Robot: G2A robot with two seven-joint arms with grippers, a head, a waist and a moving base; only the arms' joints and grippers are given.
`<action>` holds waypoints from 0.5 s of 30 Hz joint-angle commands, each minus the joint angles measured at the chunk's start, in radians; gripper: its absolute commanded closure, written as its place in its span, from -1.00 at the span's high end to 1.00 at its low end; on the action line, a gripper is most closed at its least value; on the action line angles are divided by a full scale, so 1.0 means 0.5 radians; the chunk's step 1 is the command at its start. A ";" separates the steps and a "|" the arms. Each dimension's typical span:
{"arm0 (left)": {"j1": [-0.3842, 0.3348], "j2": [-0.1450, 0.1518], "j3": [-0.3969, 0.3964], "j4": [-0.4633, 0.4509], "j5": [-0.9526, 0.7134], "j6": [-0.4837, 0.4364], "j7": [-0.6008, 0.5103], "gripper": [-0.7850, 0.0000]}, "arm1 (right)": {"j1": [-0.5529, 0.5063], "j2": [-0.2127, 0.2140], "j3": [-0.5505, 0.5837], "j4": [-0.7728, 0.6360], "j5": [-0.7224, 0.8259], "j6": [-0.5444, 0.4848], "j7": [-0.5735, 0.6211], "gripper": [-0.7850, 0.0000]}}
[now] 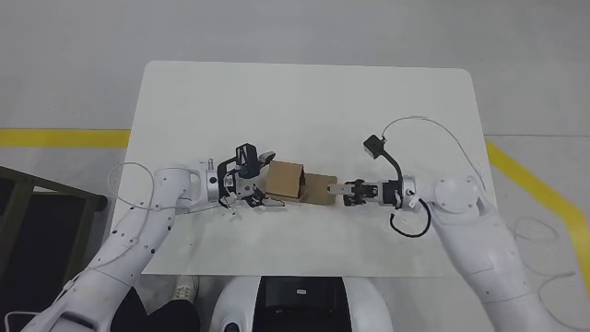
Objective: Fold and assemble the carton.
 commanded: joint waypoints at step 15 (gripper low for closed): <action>0.007 -0.001 -0.006 -0.005 -0.011 0.001 -0.015 1.00 | 0.024 -0.036 -0.165 0.250 0.227 -0.136 -0.124 1.00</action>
